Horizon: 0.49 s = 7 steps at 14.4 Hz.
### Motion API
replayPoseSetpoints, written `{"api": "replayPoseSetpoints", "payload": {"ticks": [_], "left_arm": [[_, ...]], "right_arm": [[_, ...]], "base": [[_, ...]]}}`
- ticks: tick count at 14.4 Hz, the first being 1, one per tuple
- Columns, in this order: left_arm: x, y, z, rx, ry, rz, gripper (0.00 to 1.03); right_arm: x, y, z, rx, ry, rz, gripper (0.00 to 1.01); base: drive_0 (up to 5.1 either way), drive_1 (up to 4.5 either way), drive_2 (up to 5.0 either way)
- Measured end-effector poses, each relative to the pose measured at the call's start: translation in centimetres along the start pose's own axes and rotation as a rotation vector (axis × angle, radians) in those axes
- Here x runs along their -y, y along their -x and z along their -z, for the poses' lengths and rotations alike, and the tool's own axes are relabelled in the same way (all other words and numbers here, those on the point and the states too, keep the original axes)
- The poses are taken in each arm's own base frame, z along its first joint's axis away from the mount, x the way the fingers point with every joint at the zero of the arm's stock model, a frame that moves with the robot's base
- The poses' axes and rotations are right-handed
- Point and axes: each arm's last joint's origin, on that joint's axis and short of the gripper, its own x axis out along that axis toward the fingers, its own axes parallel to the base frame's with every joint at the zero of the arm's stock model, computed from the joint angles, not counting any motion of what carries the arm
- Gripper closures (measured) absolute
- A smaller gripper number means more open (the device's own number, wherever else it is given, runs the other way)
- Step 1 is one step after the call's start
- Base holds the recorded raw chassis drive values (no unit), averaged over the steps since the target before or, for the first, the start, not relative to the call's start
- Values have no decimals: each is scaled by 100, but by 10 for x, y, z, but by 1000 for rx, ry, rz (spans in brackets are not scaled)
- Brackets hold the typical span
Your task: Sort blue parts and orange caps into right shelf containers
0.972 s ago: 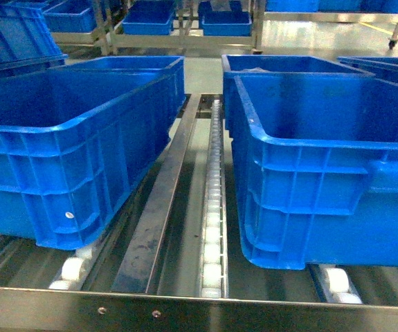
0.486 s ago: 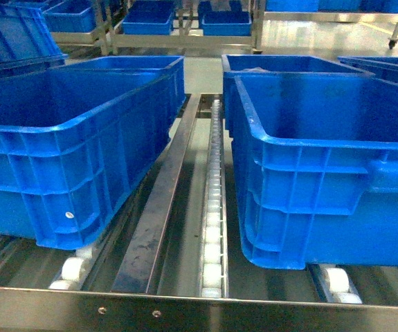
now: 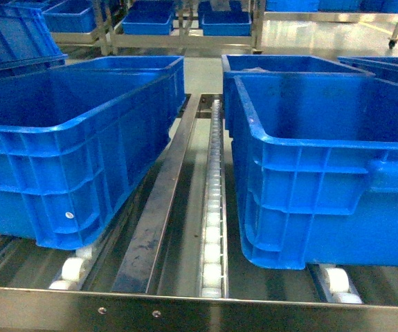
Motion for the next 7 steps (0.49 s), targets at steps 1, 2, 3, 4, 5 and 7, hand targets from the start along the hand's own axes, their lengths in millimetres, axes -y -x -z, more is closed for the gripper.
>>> {"api": "replayPoseSetpoints", "payload": {"ticks": [1, 2, 3, 4, 5, 7], "left_arm": [[0, 0, 0, 0, 0, 0, 5], [0, 0, 0, 0, 0, 0, 5], [0, 0, 0, 0, 0, 0, 5], [0, 0, 0, 0, 0, 0, 5], [0, 0, 0, 0, 0, 0, 5], [0, 0, 0, 0, 0, 0, 5]], "right_arm": [[-3, -1, -4, 9, 1, -14, 61], [-6, -2, -9, 24, 0, -24, 61], [-8, -4, -12, 24, 6, -39, 61], [-10, -6, -15, 30, 8, -43, 61], [-10, -8, -19, 35, 11, -46, 61], [-15, -15, -31, 63, 3, -66, 61]], "base": [[0, 0, 0], [0, 0, 0], [0, 0, 0], [0, 0, 0], [0, 0, 0], [0, 0, 0]]}}
